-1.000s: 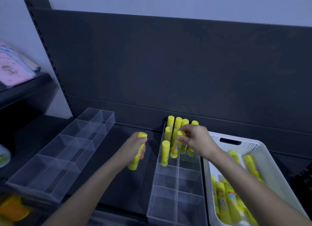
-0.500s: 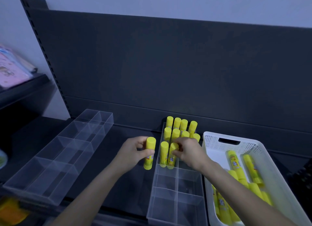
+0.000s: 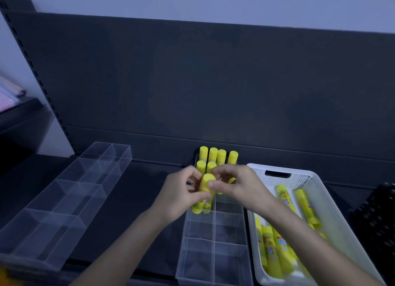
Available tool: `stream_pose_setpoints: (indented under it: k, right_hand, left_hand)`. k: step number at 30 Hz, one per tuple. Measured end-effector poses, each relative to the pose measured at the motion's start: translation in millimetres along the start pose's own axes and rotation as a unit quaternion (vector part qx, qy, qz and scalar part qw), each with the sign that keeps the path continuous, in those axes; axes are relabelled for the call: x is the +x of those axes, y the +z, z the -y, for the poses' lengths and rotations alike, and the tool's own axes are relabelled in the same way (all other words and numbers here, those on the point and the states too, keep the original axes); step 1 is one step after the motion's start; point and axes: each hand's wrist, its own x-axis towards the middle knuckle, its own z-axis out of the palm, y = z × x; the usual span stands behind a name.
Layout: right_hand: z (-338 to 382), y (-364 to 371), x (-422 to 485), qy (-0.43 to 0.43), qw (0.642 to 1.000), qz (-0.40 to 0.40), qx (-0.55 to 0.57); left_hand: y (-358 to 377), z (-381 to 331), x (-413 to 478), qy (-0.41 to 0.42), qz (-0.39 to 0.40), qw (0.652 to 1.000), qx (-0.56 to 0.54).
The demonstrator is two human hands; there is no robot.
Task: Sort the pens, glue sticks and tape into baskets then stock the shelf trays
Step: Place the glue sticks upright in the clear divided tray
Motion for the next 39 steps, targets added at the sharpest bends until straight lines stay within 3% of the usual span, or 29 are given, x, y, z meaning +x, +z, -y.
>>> stream_pose_setpoints:
  k: [3, 5, 8, 13, 23, 30, 32, 36, 39]
  right_hand:
    - [-3.8, -1.4, -2.1, 0.001, 0.999, 0.024, -0.028]
    - [-14.6, -12.3, 0.1, 0.021, 0.999, -0.013, -0.047]
    - [-32.2, -24.1, 3.6, 0.060, 0.991, -0.062, -0.099]
    - [-52.6, 1.1, 4.1, 0.067, 0.981, -0.010, -0.181]
    - [-59.5, 7.9, 2.3, 0.060, 0.980, 0.006, -0.192]
    - [-63.8, -66.9, -34.7, 0.122, 0.972, -0.097, -0.177]
    - [-76.7, -91.1, -57.4, 0.176, 0.958, -0.083, -0.212]
    - [-106.7, -108.0, -95.6, 0.271, 0.928, -0.032, -0.253]
    - [-114.3, -114.1, -108.4, 0.271, 0.929, -0.047, -0.247]
  left_hand:
    - [12.7, -2.1, 4.6, 0.018, 0.021, 0.999, 0.024]
    - [11.8, 6.3, 7.9, 0.012, 0.034, 0.992, 0.119]
    - [7.2, 24.5, 7.1, -0.001, 0.100, 0.964, 0.248]
    - [16.6, 39.2, 2.9, 0.015, 0.165, 0.904, 0.395]
    - [18.6, 43.4, 4.4, 0.038, 0.166, 0.878, 0.446]
    - [48.0, 0.0, 6.6, 0.148, 0.088, 0.921, 0.349]
    - [73.1, -16.3, 9.9, 0.189, 0.114, 0.909, 0.354]
    - [133.0, -36.9, 19.8, 0.183, 0.213, 0.837, 0.470]
    - [167.1, -37.1, 33.8, 0.130, 0.244, 0.837, 0.472]
